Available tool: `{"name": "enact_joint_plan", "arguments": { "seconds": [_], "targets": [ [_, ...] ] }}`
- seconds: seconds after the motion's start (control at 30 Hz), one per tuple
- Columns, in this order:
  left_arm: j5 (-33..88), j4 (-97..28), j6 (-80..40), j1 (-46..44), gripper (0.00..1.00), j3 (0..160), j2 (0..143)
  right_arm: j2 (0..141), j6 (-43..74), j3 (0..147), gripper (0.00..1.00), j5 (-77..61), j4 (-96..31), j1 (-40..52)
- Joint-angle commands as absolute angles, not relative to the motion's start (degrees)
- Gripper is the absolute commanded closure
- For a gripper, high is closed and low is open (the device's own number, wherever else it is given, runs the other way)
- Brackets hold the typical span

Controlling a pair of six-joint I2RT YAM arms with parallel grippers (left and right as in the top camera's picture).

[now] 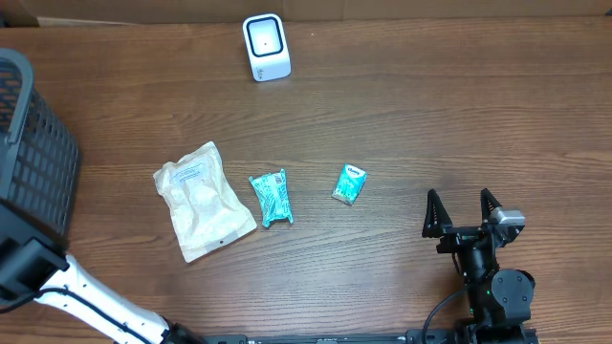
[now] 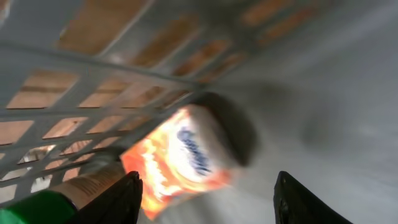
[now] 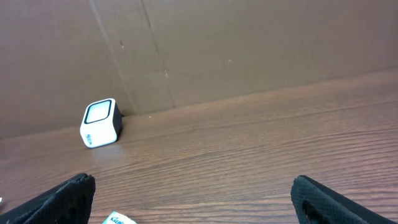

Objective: Scan the item barcode
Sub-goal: 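Grasp the orange Kleenex pack with left gripper and lift it out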

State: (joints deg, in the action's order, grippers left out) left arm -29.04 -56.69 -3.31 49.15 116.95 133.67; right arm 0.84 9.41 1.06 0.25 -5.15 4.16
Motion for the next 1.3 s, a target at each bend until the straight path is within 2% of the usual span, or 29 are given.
{"name": "enact_joint_plan", "arguments": {
  "seconds": [0.0,0.17,0.23,0.43,0.5,0.83,1.27],
  "targets": [
    [-29.95,-55.20,-5.37,50.98,0.44,114.43,134.43,0.16,9.54,0.45,0.00,0.51,-4.78,4.10],
    [-29.04,-50.89,-5.34,52.40,0.45,110.50,134.58,0.16,9.54,0.45,0.00,0.51,-4.78,4.10],
    [-27.94,-49.34,-5.34,52.51,0.48,108.95,134.58,0.16,9.54,0.45,0.00,0.51,-4.78,4.10],
    [-24.12,-48.27,-5.34,52.38,0.79,106.96,134.58,0.16,9.54,0.45,0.00,0.51,-4.78,4.10],
    [-22.20,-48.88,-5.37,52.38,0.95,106.91,134.58,0.16,9.54,0.45,0.00,0.51,-4.78,4.10],
    [-18.35,-55.33,-5.74,49.98,0.96,110.96,134.23,0.16,9.54,0.45,0.00,0.51,-4.75,4.10],
    [-10.39,-72.29,-9.56,43.00,0.96,133.58,134.13,0.16,9.54,0.45,0.00,0.51,-4.78,4.10]
  ]
}}
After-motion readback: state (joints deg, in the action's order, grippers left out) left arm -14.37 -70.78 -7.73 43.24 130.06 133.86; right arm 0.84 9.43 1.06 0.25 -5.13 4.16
